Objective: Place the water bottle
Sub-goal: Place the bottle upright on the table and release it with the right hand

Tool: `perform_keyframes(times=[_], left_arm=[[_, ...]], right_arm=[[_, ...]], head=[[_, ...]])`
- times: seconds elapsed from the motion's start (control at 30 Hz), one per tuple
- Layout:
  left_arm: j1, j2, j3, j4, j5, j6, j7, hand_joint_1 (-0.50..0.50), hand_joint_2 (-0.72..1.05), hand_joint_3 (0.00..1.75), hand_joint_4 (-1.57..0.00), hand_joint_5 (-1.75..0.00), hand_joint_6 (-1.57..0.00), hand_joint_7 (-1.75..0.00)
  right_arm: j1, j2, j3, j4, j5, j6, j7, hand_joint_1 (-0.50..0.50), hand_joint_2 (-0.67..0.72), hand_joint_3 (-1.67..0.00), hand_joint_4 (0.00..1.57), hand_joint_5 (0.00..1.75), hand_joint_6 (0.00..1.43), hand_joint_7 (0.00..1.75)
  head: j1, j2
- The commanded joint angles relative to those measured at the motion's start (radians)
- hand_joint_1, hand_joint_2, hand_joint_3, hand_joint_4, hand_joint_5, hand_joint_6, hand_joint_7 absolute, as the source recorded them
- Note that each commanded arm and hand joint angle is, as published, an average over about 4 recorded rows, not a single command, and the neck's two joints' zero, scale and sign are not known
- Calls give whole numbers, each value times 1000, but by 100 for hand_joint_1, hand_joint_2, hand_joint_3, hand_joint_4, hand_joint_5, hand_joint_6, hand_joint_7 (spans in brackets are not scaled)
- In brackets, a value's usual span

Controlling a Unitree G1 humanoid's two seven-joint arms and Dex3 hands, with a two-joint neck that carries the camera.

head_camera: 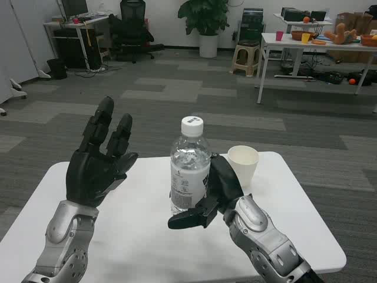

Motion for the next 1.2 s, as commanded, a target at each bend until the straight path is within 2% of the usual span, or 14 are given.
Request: perform_keyframes(times=[0.03, 0.7, 0.9, 0.97, 1.1, 1.2], left_arm=[[-19, 10, -5, 12, -1, -3, 3, -50, 87, 9, 0, 0, 0, 0], [-47, 19, 2, 54, -14, -3, 2, -50, 87, 9, 0, 0, 0, 0], [-55, 20, 3, 66, -16, -3, 3, -50, 87, 9, 0, 0, 0, 0], [-58, 21, 2, 69, -17, -3, 3, -50, 87, 9, 0, 0, 0, 0], [-59, 28, -6, 69, -20, -3, 3, -50, 87, 9, 0, 0, 0, 0], [-58, 33, -11, 67, -25, -3, 4, -50, 89, 9, 0, 0, 0, 0]], right_arm=[[27, 5, -20, 52, -22, -82, -1, 42, 15, -79, 137, 165, 54, 161], [-17, 21, -17, 93, -30, -82, -4, 42, 15, -79, 137, 165, 57, 161], [-30, 22, -22, 127, -73, -84, -4, 42, 15, -79, 137, 165, 57, 161], [-31, 22, -29, 140, -94, -84, -5, 42, 15, -79, 137, 160, 57, 161], [-31, 23, -52, 172, -139, -104, -6, 42, 15, -79, 137, 165, 57, 161], [-32, 25, -65, 222, -159, -148, -6, 42, 15, -79, 137, 165, 57, 161]], head=[[-10, -8], [11, -12], [16, -4], [16, -6], [16, -18], [15, -14]])
